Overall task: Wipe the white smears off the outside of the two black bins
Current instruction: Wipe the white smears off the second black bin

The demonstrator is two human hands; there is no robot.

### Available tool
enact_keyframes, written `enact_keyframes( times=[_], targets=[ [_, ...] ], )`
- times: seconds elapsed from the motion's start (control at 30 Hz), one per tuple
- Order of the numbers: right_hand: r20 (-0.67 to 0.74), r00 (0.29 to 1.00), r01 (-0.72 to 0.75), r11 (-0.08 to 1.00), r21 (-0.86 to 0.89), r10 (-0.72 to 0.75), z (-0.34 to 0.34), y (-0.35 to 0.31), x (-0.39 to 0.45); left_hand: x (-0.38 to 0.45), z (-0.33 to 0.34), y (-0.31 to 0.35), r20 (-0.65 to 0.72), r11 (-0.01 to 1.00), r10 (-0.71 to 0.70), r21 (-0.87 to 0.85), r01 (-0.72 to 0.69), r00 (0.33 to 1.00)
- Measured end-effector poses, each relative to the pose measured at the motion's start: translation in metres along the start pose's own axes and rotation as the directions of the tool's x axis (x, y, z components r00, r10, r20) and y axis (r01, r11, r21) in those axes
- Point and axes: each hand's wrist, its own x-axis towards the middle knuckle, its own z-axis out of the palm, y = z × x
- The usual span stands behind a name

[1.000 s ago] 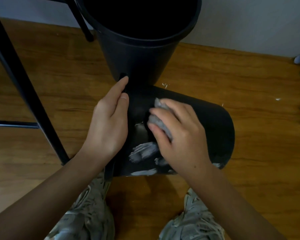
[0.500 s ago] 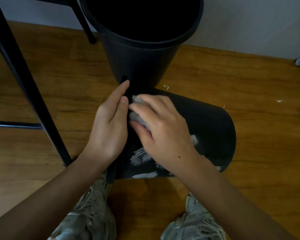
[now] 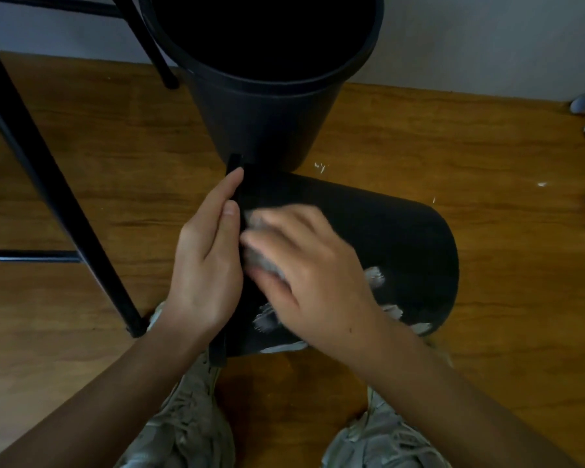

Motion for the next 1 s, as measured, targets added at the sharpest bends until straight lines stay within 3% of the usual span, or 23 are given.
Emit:
enact_keyframes(
  times=[0.1, 0.3, 0.5, 0.87, 1.0],
  targets=[
    [-0.011, 0.998, 0.057, 0.998, -0.004, -0.057, 0.001, 0.001, -0.001, 0.001, 0.001, 0.0, -0.003, 0.999, 0.015, 0.036, -0.015, 1.0],
    [0.005, 0.996, -0.085, 0.996, 0.014, 0.085, -0.004, 0.011, 0.024, 0.006, 0.008, 0.002, -0.034, 0.988, 0.093, 0.127, -0.088, 0.995],
    [-0.019, 1.0, -0.002, 1.0, 0.026, 0.003, 0.002, 0.008, -0.002, 0.005, 0.008, -0.003, -0.06, 0.977, 0.118, 0.184, -0.105, 0.991],
    [-0.086, 0.952, -0.297, 0.954, -0.047, 0.292, -0.016, 0.037, 0.005, 0.001, 0.01, 0.001, -0.11, 0.973, 0.132, 0.202, -0.108, 0.985],
    [-0.109, 0.961, -0.262, 0.963, -0.07, 0.253, -0.011, 0.031, 0.013, 0.0, 0.01, 0.001, -0.118, 0.968, 0.145, 0.225, -0.115, 0.982]
  ],
)
